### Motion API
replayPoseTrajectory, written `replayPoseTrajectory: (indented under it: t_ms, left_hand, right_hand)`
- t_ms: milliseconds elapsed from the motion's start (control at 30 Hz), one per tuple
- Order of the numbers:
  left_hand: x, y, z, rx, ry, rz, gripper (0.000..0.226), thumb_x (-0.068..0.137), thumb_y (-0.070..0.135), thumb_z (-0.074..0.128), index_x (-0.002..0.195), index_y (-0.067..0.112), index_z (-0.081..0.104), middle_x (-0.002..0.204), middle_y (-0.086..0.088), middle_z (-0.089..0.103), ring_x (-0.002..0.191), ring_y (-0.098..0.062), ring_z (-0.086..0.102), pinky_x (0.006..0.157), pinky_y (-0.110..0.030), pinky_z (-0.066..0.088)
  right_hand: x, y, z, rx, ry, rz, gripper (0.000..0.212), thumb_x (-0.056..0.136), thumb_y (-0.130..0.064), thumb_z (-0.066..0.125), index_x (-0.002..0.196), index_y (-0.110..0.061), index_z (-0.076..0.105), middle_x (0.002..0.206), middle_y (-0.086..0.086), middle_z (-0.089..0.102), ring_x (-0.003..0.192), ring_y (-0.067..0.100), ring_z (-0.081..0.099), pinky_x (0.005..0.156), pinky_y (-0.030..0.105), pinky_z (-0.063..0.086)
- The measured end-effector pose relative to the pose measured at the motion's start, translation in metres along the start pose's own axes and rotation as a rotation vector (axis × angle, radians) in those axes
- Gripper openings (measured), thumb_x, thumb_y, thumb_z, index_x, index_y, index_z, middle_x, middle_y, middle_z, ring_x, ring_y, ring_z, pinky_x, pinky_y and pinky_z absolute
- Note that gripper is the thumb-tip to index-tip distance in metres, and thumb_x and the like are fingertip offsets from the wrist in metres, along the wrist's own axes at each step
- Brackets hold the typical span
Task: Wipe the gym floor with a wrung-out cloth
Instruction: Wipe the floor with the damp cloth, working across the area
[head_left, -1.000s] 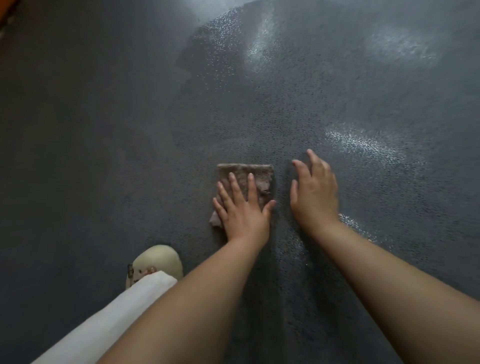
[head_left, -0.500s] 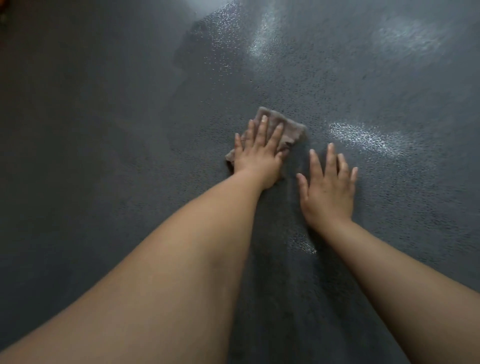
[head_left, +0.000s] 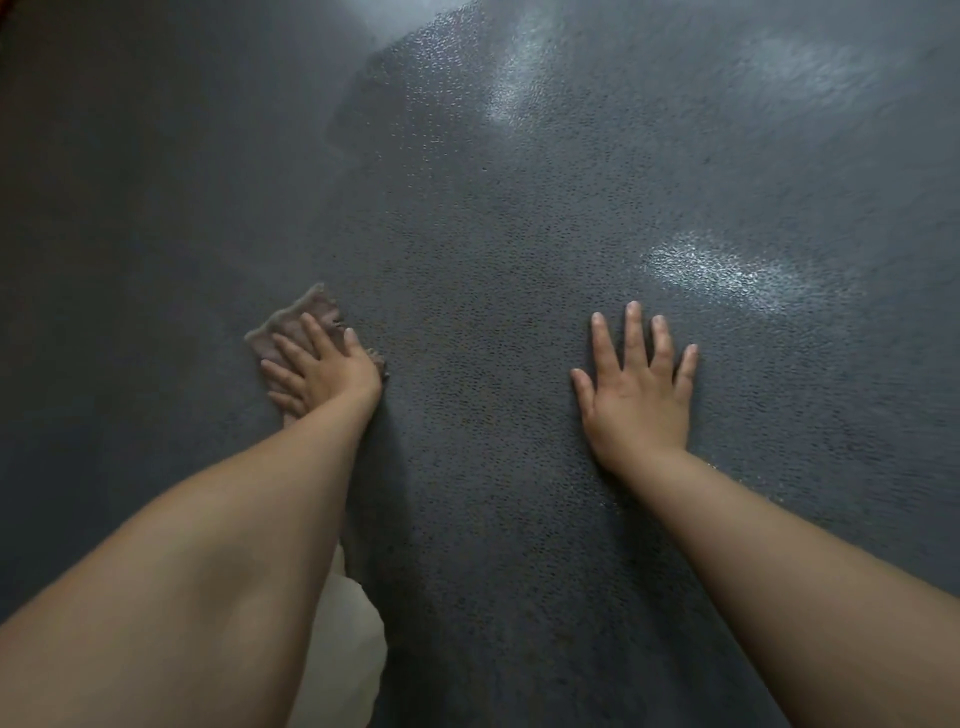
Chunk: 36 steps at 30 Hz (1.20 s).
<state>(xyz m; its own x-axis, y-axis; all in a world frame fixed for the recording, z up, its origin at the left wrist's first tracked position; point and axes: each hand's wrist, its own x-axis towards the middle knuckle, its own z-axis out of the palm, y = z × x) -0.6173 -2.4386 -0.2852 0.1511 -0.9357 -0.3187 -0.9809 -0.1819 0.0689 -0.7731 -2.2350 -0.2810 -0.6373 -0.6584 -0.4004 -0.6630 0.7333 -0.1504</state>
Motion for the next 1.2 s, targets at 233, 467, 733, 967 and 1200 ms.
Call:
replayPoseTrajectory:
  t_ms: [233, 467, 733, 967, 1200]
  left_hand:
    - [-0.053, 0.030, 0.016, 0.275, -0.143, 0.710, 0.061, 0.098, 0.052, 0.021, 0.149, 0.035, -0.008, 0.156, -0.002, -0.023, 0.142, -0.030, -0.023, 0.113, -0.048, -0.014]
    - [-0.037, 0.012, 0.013, 0.253, -0.137, 0.747, 0.058, 0.100, 0.046, 0.023, 0.150, 0.033, -0.005, 0.157, 0.001, -0.020, 0.144, -0.023, -0.019, 0.114, -0.045, -0.012]
    - [-0.021, -0.074, 0.002, -0.024, -0.009, -0.014, 0.057, 0.101, 0.044, 0.023, 0.152, 0.027, 0.004, 0.159, -0.004, -0.007, 0.146, -0.027, -0.009, 0.115, -0.048, -0.004]
    - [-0.140, -0.037, 0.052, 0.159, -0.018, 0.555, 0.073, 0.083, 0.052, 0.007, 0.148, 0.022, 0.018, 0.156, -0.015, 0.011, 0.142, -0.042, 0.007, 0.109, -0.062, 0.003]
    - [-0.199, -0.028, 0.071, 0.453, -0.233, 1.289, 0.059, 0.083, 0.051, 0.027, 0.137, 0.036, 0.046, 0.148, -0.005, 0.039, 0.139, -0.030, 0.028, 0.110, -0.047, 0.014]
  right_hand:
    - [0.000, 0.001, 0.002, -0.004, 0.007, 0.005, 0.062, 0.098, -0.051, 0.020, 0.151, -0.030, -0.006, 0.158, 0.003, -0.016, 0.145, 0.027, -0.014, 0.113, 0.051, -0.011]
    - [0.001, 0.001, 0.003, -0.035, 0.021, 0.023, 0.062, 0.098, -0.052, 0.019, 0.151, -0.030, -0.004, 0.159, 0.003, -0.014, 0.145, 0.026, -0.013, 0.114, 0.050, -0.009]
    - [-0.005, 0.000, -0.001, 0.002, 0.050, 0.032, 0.059, 0.100, -0.047, 0.024, 0.152, -0.029, 0.003, 0.159, 0.006, -0.013, 0.146, 0.027, -0.010, 0.114, 0.048, -0.010]
    - [-0.028, 0.023, 0.007, 0.145, 0.201, 0.153, 0.051, 0.100, -0.036, 0.035, 0.147, -0.018, 0.030, 0.159, 0.011, 0.005, 0.144, 0.033, 0.007, 0.115, 0.048, -0.002]
    - [-0.060, 0.045, 0.034, 0.220, 0.412, 0.313, 0.047, 0.087, -0.028, 0.043, 0.128, -0.009, 0.054, 0.145, 0.025, 0.035, 0.126, 0.046, 0.036, 0.109, 0.059, 0.017]
